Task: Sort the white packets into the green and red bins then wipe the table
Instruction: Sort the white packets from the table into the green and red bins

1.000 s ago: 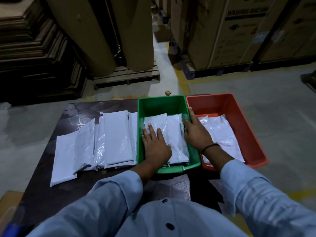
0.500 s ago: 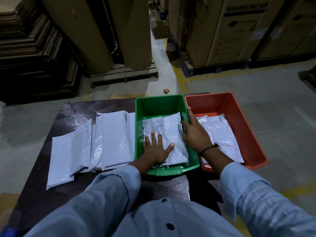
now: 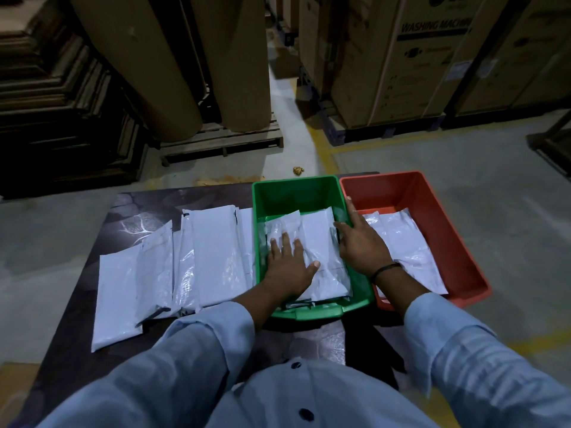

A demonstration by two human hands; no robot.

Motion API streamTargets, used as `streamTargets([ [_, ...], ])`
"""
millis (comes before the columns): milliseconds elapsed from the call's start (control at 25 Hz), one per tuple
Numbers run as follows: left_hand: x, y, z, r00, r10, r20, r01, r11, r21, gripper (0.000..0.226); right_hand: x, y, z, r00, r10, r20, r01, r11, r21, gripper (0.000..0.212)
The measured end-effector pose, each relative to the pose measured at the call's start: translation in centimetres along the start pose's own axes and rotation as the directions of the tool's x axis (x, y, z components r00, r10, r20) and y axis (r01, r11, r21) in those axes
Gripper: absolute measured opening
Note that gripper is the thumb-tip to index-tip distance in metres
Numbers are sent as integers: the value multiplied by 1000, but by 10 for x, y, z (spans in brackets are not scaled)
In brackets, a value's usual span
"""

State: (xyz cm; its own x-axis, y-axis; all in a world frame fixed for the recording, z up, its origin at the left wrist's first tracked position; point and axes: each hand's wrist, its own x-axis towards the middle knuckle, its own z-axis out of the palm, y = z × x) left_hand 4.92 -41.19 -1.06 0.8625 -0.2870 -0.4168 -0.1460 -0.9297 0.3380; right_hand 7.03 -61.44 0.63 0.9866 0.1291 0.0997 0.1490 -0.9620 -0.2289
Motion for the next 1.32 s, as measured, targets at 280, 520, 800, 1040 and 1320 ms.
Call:
streamTargets([
  [280, -30, -40, -49, 878, 146, -456, -165, 986, -3, 60, 9, -59, 1, 995, 30, -94, -33, 999, -34, 49],
  [520, -68, -137, -76, 827, -113, -551, -8, 977, -213, 56, 32, -150, 16, 992, -108, -64, 113, 991, 77, 47],
  [800, -119, -265, -66, 766, -412, -494, 224, 891, -395, 59, 37, -244, 47, 968, -244, -61, 249, 963, 103, 53],
  [1040, -143, -333, -41, 760, -536, -368, 379, 825, -420, 63, 28, -307, 75, 935, -354, 8, 353, 934, 58, 52],
  [1320, -150, -377, -18, 825, -515, -233, 426, 838, -341, 72, 35, -382, 104, 856, -460, 237, 454, 887, 80, 65],
])
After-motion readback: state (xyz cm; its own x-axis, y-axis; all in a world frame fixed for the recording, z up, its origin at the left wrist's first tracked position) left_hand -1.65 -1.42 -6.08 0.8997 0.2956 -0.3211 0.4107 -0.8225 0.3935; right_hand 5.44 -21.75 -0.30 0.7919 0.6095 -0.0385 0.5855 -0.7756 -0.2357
